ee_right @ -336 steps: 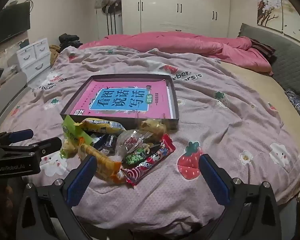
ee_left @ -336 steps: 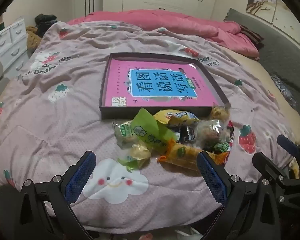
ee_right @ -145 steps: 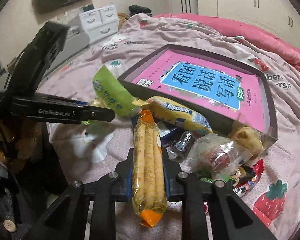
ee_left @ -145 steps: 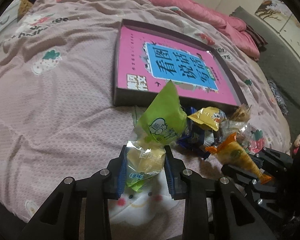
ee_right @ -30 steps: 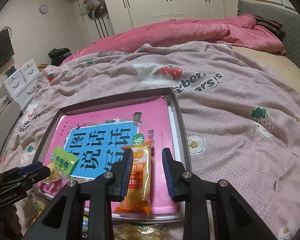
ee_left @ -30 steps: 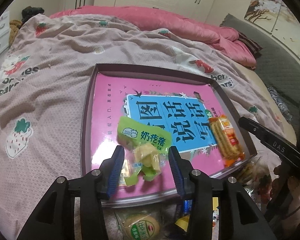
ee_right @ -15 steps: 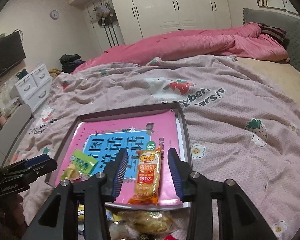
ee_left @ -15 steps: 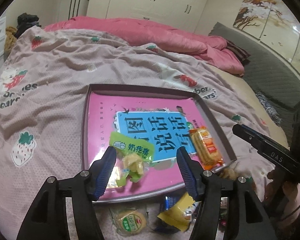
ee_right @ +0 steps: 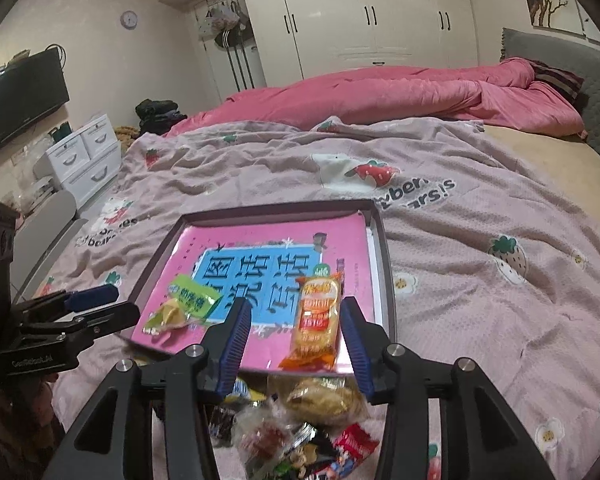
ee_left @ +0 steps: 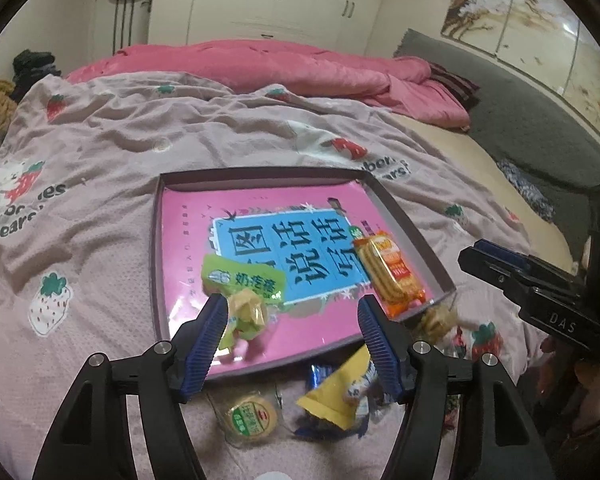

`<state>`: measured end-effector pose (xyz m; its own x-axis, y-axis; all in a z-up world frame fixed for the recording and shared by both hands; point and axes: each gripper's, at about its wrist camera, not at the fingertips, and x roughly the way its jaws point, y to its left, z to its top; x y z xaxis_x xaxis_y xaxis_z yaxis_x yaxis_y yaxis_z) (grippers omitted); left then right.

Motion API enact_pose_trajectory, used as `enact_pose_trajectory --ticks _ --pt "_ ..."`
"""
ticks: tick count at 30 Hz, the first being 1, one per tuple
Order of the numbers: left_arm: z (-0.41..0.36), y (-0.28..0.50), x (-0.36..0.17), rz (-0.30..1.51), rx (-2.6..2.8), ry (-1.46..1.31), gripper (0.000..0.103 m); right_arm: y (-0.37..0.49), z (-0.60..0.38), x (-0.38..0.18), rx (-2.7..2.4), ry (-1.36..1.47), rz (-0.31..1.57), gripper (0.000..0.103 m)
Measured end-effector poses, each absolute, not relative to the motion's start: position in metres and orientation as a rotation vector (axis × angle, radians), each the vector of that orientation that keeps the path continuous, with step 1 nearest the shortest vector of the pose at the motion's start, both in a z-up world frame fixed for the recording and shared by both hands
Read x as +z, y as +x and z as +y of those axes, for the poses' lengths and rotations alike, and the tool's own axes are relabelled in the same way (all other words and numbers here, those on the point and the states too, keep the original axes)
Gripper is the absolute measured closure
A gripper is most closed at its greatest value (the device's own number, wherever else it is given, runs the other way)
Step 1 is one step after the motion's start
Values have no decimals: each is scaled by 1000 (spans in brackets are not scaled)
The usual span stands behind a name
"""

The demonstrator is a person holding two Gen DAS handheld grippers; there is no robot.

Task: Organize snacks
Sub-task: 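Grasp the yellow wafer pack with the left tool while the right tool grasps the clear bread bag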

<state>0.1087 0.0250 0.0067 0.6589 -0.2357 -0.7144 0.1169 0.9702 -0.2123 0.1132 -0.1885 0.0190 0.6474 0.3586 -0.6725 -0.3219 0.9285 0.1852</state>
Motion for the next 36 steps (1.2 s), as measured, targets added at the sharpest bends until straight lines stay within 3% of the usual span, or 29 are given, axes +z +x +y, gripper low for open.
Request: enact_pose_trajectory --ticks 14,36 --pt "4 97 -9 893 -276 -63 34 92 -197 8 376 51 823 56" --pt "-31 101 -36 958 -339 76 34 107 -208 -40 350 115 988 45"
